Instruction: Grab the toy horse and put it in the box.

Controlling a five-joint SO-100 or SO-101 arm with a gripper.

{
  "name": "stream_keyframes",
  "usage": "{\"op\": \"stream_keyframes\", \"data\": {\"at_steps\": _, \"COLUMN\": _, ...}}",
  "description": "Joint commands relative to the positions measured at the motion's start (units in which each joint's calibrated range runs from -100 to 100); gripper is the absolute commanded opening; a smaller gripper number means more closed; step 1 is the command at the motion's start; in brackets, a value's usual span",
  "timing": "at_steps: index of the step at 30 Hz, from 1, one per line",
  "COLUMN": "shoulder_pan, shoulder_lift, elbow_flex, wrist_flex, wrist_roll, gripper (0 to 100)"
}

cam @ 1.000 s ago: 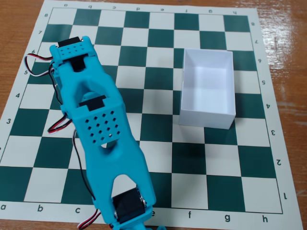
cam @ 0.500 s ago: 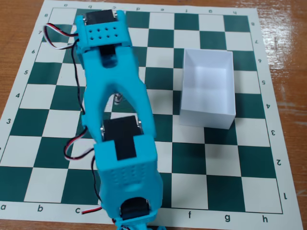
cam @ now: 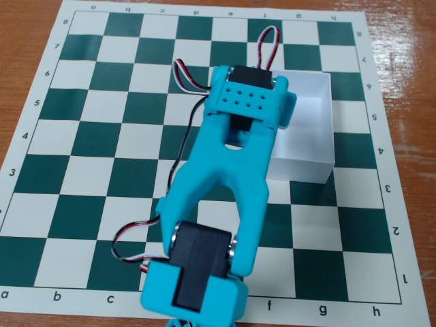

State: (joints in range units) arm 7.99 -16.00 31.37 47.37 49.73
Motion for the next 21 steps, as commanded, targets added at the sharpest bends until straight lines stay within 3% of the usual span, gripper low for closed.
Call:
{"op": "stream_keyframes", "data": {"at_steps": 1, "shoulder_pan": 3.51, "shoulder_lift": 0.6, "elbow_flex": 0.45, "wrist_flex": -9.08, "wrist_roll": 1.04, "gripper": 0}}
{"op": "stream_keyframes", "data": {"at_steps": 8, "shoulder_pan": 5.79, "shoulder_lift": 11.58, "elbow_flex": 0.99, "wrist_flex": -28.77, "wrist_roll": 1.92, "gripper": 0}}
{"op": "stream_keyframes", "data": {"at_steps": 16, "shoulder_pan": 6.01, "shoulder_lift": 17.24, "elbow_flex": 0.36, "wrist_flex": -35.0, "wrist_roll": 2.51, "gripper": 2}}
{"op": "stream_keyframes", "data": {"at_steps": 18, "shoulder_pan": 6.01, "shoulder_lift": 17.5, "elbow_flex": 0.36, "wrist_flex": -35.25, "wrist_roll": 2.51, "gripper": 5}}
{"op": "stream_keyframes", "data": {"at_steps": 21, "shoulder_pan": 5.94, "shoulder_lift": 17.95, "elbow_flex": 0.36, "wrist_flex": -35.91, "wrist_roll": 2.61, "gripper": 17}}
